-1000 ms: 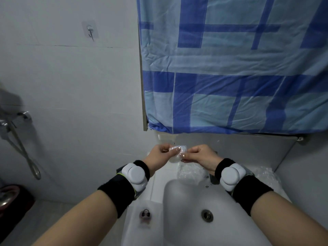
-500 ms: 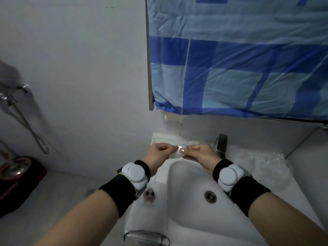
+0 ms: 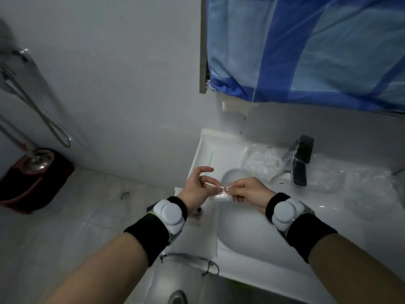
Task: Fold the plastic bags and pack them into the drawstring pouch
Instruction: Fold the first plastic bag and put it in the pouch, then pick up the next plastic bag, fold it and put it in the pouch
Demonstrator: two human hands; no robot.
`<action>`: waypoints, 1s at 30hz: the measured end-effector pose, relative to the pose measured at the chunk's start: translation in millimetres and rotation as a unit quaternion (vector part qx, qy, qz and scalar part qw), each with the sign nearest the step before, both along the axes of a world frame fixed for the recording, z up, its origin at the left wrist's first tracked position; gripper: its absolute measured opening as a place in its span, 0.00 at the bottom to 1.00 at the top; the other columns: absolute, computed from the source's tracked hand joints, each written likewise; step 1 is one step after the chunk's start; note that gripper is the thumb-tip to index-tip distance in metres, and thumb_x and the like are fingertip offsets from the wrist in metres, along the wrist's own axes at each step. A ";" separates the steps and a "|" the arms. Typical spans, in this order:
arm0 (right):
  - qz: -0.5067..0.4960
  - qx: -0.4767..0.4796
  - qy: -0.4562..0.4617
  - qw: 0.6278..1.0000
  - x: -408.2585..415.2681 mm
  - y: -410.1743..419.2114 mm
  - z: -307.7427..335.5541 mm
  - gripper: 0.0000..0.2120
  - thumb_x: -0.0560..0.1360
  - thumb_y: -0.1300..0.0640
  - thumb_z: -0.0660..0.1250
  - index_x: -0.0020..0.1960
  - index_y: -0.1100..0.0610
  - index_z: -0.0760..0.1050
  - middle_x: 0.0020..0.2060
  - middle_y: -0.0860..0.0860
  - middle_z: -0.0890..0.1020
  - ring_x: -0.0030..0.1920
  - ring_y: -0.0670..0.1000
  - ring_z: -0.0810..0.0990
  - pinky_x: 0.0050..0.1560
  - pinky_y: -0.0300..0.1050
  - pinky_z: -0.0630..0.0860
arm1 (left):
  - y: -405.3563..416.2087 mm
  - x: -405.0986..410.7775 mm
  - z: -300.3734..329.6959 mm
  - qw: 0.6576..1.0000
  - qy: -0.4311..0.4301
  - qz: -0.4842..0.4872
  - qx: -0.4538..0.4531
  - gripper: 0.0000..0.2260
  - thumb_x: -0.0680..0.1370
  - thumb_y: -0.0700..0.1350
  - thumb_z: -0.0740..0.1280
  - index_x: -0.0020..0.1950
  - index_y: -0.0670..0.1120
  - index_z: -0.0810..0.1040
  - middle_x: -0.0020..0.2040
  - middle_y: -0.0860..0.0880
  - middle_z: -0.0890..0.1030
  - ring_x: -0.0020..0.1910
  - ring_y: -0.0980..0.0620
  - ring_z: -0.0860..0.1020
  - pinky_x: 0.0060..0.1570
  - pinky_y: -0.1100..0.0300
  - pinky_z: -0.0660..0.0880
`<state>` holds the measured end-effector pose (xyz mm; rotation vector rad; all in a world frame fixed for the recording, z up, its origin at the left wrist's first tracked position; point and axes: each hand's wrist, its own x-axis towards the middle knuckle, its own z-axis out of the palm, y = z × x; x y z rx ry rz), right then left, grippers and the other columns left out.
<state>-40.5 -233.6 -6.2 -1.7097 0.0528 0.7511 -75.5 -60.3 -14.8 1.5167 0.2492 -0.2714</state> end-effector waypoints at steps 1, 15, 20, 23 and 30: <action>-0.002 0.000 0.004 1.000 -1.7 3.2 -7.7 0.03 0.72 0.66 0.69 0.45 0.65 0.80 0.29 0.55 0.75 0.27 0.45 0.72 0.29 0.34 0.68 | 3.1 -3.5 -6.2 1.000 0.007 0.004 0.005 0.19 0.69 0.31 0.72 0.54 0.46 0.71 0.40 0.48 0.79 0.29 0.57 0.75 0.34 0.64 0.73; -0.047 -0.061 0.067 0.995 -26.0 19.7 -72.6 0.04 0.70 0.64 0.72 0.38 0.58 0.79 0.29 0.54 0.76 0.30 0.48 0.71 0.30 0.36 0.67 | 54.7 -60.6 -58.4 0.899 0.044 -0.275 0.338 0.16 0.63 0.47 0.79 0.43 0.54 0.75 0.45 0.57 0.72 0.48 0.56 0.70 0.51 0.65 0.69; -0.061 -0.026 0.077 0.995 -28.7 26.5 -76.4 0.05 0.70 0.67 0.71 0.37 0.60 0.79 0.24 0.51 0.76 0.28 0.49 0.70 0.27 0.34 0.69 | 50.1 -71.1 -67.5 0.827 -0.001 -0.338 0.449 0.17 0.63 0.53 0.76 0.49 0.56 0.76 0.51 0.54 0.71 0.56 0.50 0.69 0.59 0.58 0.63; -0.068 -0.019 0.083 0.994 -30.5 27.0 -80.1 0.05 0.71 0.67 0.70 0.37 0.61 0.79 0.26 0.52 0.76 0.29 0.49 0.70 0.28 0.34 0.70 | 48.7 -74.8 -73.0 0.799 -0.015 -0.360 0.482 0.19 0.63 0.58 0.75 0.50 0.55 0.77 0.52 0.54 0.71 0.57 0.51 0.67 0.59 0.58 0.60; -0.071 -0.009 0.093 0.993 -33.7 22.5 -82.2 0.03 0.71 0.66 0.71 0.39 0.61 0.78 0.29 0.54 0.75 0.30 0.49 0.71 0.29 0.33 0.72 | 44.0 -73.0 -76.9 0.809 0.012 -0.351 0.472 0.06 0.68 0.49 0.70 0.42 0.50 0.80 0.47 0.53 0.81 0.48 0.52 0.77 0.48 0.63 0.68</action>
